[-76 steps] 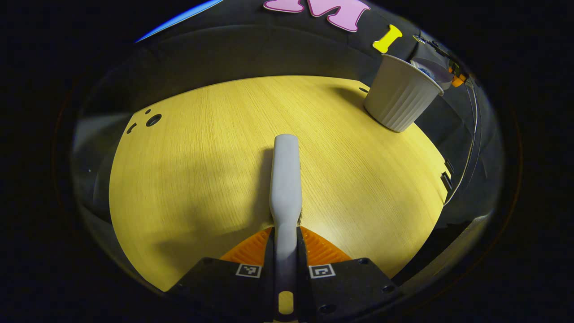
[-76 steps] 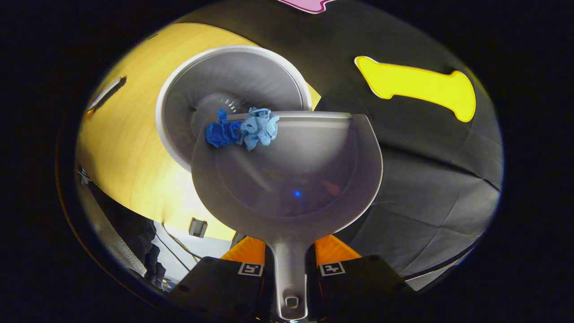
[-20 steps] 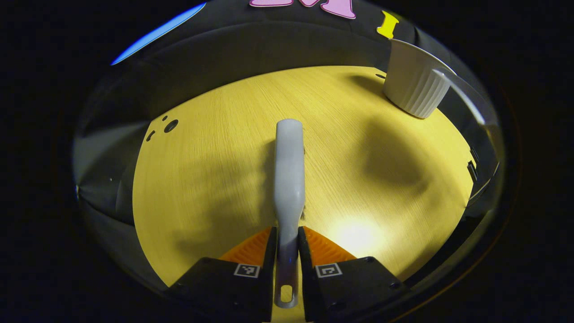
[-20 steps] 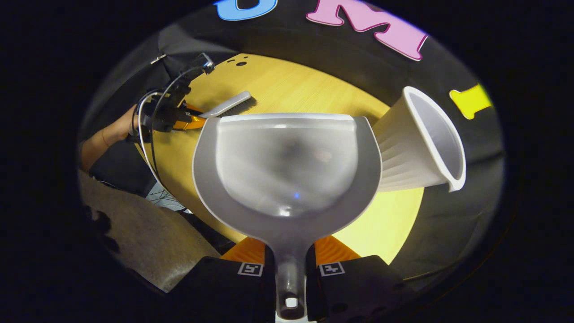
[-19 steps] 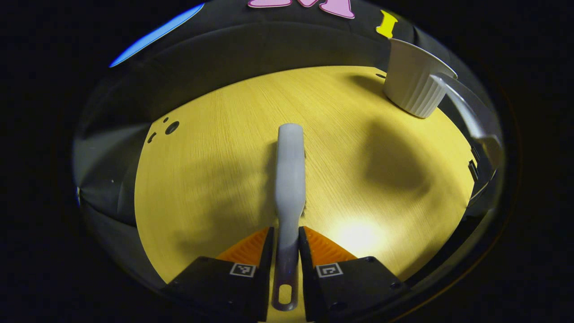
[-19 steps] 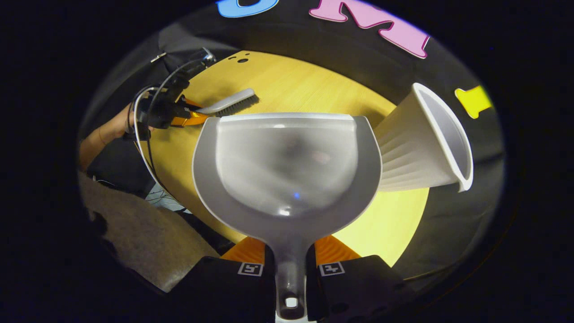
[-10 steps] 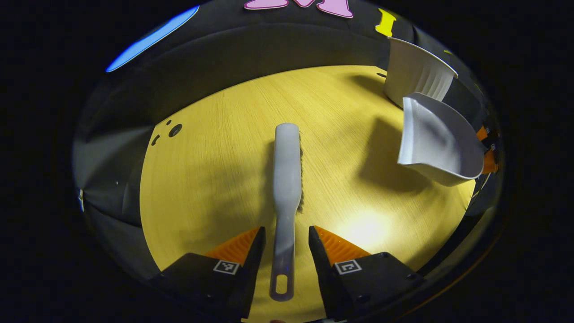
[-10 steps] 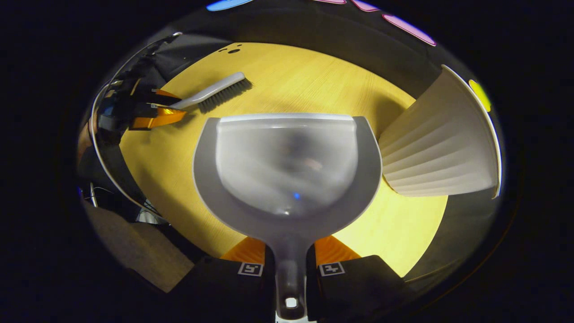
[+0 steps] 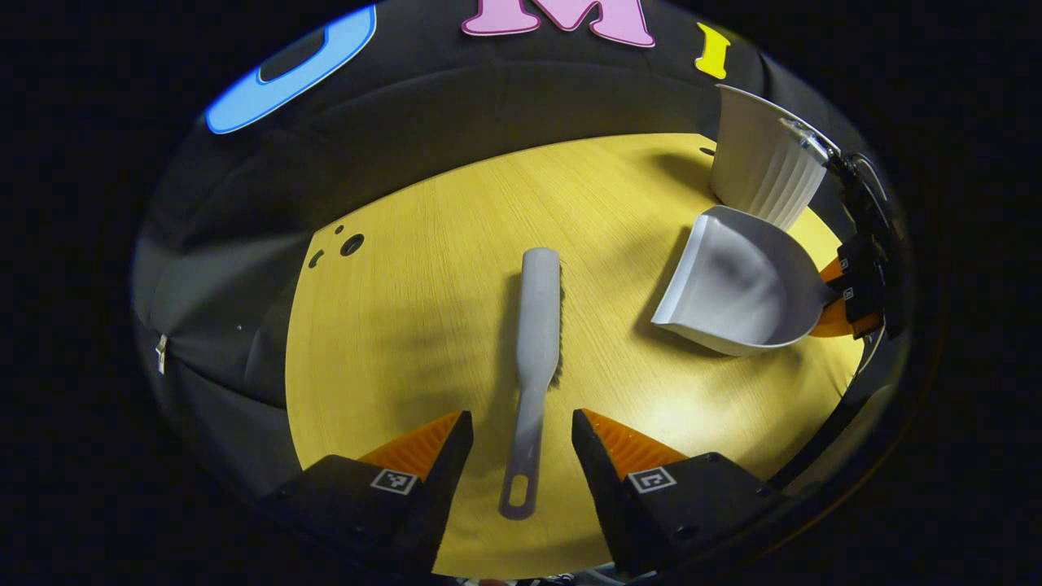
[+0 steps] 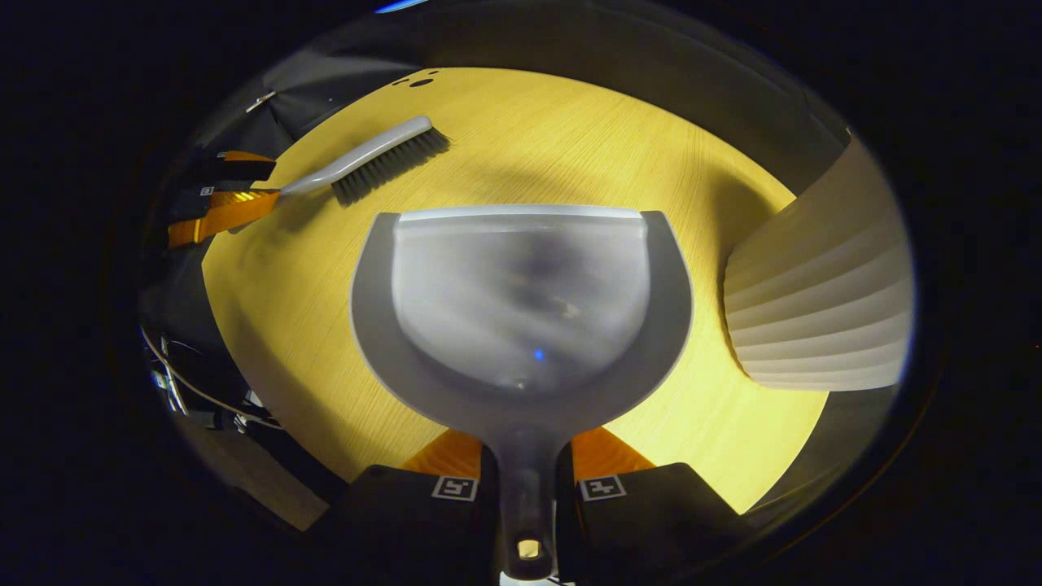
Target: Pick up the small broom and dustpan from the desktop, sweep the trash into the dustpan with the broom, and then empty the trash into the garbage bin.
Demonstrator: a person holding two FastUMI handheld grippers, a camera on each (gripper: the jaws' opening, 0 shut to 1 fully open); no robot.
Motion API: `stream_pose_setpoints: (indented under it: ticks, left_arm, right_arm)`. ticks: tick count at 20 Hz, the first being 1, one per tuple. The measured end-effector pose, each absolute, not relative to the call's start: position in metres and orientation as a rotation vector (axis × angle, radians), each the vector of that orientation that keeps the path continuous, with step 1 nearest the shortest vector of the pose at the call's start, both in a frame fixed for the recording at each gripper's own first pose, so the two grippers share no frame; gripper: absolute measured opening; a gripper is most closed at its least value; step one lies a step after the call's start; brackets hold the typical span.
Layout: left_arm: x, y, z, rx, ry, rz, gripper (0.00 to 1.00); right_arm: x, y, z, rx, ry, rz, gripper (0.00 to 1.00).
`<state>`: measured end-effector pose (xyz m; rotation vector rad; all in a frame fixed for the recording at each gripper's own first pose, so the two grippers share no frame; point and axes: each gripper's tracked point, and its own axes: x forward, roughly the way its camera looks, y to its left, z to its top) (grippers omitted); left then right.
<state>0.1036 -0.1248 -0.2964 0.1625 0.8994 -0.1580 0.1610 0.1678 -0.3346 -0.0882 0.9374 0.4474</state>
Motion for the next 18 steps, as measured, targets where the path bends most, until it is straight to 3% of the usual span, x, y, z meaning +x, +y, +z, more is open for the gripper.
stream_pose_setpoints:
  ticks: [10,11,12,14,15,18]
  left_arm:
    - [0.088,-0.130,-0.285,0.155,0.898,-0.129,0.82]
    - [0.088,-0.131,-0.285,0.152,0.897,-0.127,0.82]
    - [0.087,-0.132,-0.285,0.150,0.896,-0.127,0.82]
    - [0.085,-0.132,-0.284,0.149,0.898,-0.127,0.82]
    - [0.085,-0.133,-0.284,0.148,0.897,-0.126,0.82]
    - [0.086,-0.132,-0.286,0.144,0.901,-0.125,0.82]
  right_arm:
    - [0.157,0.167,-0.350,-0.147,0.950,0.482,0.32]
    - [0.155,0.168,-0.351,-0.136,0.954,0.483,0.26]
    - [0.157,0.167,-0.352,-0.134,0.955,0.480,0.33]
    - [0.157,0.164,-0.353,-0.150,0.947,0.467,0.35]
    - [0.155,0.163,-0.353,-0.153,0.950,0.467,0.30]
    - [0.152,0.169,-0.344,-0.097,0.947,0.478,0.49]
